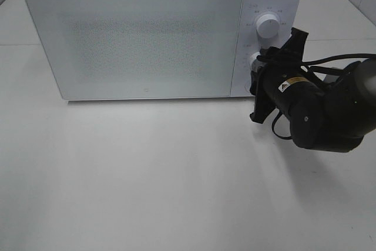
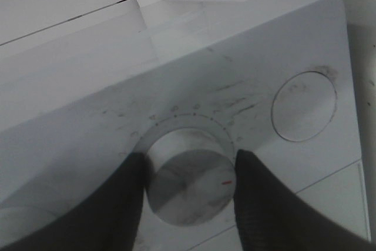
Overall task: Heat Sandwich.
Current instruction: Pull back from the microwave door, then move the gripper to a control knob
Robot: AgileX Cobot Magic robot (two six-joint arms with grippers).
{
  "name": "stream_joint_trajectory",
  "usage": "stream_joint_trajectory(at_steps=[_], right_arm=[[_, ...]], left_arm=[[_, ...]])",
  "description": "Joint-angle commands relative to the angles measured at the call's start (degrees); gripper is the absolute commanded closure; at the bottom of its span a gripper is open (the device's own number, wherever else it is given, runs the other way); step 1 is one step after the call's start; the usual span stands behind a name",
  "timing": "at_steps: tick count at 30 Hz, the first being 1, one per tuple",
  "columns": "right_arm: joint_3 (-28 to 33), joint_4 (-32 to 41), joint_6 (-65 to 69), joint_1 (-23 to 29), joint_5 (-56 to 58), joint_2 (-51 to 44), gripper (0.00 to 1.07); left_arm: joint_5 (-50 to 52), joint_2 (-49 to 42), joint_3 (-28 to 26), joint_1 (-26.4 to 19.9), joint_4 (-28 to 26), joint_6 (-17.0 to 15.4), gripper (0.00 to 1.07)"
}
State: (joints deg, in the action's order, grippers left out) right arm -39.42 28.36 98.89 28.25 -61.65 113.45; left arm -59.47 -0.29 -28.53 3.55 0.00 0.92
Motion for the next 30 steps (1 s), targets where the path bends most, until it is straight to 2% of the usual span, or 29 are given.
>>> stream_joint_trajectory(at_steps=[1,15,20,23,25,26,28,29,30], right_arm=[[-1.7,-5.1,1.2,0.3,-8.3,-1.3,0.93],[-1.7,-5.7,-3.1,0.3,-8.3,-1.3,0.89],[-1.7,-6.7,-3.7,0.3,-8.3,-1.3,0.83],[-1.7,-7.0,-4.3,0.3,-8.4,-1.3,0.71],[-1.7,-7.0,-4.5,0.3,-8.4,-1.3,0.68],[-1.7,-7.0,-4.8,0.3,-8.4,-1.3,0.61],[-1.7,-7.0,-5.6,0.3,-8.5,-1.3,0.53],[-1.7,-7.0,-5.9,0.3,-9.5,-1.3,0.45],[-1.7,-7.0,-5.9,0.3,-9.5,-1.3,0.45]], left_arm=[[0.1,-1.4,0.1,-0.2,-0.5,0.1,0.06],[0.1,-1.4,0.1,-0.2,-0.5,0.1,0.06],[0.1,-1.4,0.1,-0.2,-0.5,0.1,0.06],[0.1,-1.4,0.1,-0.2,-0.5,0.1,0.06],[0.1,-1.4,0.1,-0.2,-0.5,0.1,0.06],[0.1,-1.4,0.1,-0.2,-0.5,0.1,0.06],[0.1,-1.4,0.1,-0.2,-0.5,0.1,0.06],[0.1,-1.4,0.1,-0.2,-0.5,0.1,0.06],[0.1,-1.4,0.1,-0.2,-0.5,0.1,0.06]])
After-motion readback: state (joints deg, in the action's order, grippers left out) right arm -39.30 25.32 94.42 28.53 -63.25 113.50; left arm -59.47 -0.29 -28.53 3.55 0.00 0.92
